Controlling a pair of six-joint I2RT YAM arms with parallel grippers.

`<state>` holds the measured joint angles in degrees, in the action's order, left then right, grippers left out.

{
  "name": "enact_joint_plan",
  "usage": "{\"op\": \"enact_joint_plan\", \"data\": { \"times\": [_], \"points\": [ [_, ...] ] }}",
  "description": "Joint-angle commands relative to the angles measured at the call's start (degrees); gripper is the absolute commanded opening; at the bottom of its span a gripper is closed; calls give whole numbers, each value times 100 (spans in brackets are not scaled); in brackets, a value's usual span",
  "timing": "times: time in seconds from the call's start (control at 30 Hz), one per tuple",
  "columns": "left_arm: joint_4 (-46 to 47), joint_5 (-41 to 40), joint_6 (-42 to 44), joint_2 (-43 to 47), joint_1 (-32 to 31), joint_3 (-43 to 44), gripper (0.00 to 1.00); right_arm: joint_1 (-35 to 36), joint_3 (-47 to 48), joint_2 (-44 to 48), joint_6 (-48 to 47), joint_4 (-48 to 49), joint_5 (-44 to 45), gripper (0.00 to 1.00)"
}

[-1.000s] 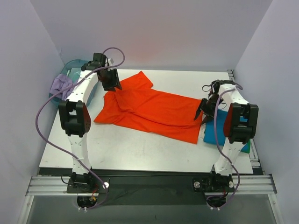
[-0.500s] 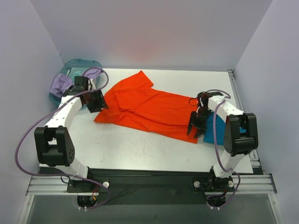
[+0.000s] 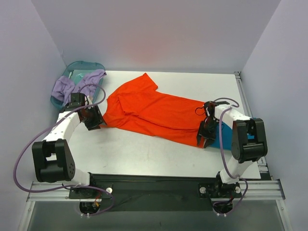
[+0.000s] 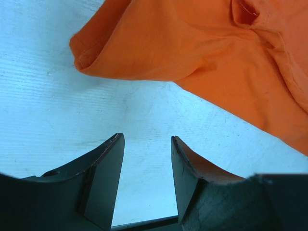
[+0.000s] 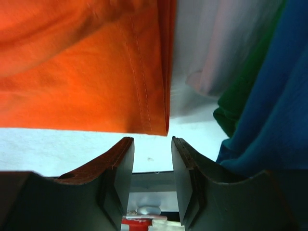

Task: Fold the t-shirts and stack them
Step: Fold the flattened tshirt in 1/3 of the way

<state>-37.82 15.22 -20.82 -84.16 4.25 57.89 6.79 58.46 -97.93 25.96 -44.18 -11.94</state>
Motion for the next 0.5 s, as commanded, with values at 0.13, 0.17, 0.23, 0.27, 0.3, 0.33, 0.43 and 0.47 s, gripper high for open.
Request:
{"op": "enact_joint_plan", "data": {
  "times": [0.13, 0.17, 0.23, 0.27, 0.3, 0.33, 0.43, 0.47],
  "points": [
    [302, 51, 78, 286, 76, -111, 54, -2, 34, -112, 147, 94, 456, 34],
    [302, 42, 87, 295, 85, -128, 54, 7, 34, -138, 155, 94, 456, 33],
    [302, 51, 113, 321, 102, -146, 54, 50, -27, -182, 164, 94, 465, 31],
    [302, 34, 122, 321, 111, -164, 54, 60, -62, -183, 173, 112, 482, 31],
    [302, 16, 122, 330, 120, -190, 54, 68, -115, -165, 208, 112, 509, 30],
    [302, -2, 139, 321, 120, -190, 54, 103, -150, -165, 217, 120, 518, 29],
    [319, -54, 157, 260, 146, -251, 54, 112, -229, -191, 243, 121, 561, 24],
    [346, -89, 157, 234, 155, -252, 54, 130, -247, -183, 252, 112, 570, 22]
  ]
}}
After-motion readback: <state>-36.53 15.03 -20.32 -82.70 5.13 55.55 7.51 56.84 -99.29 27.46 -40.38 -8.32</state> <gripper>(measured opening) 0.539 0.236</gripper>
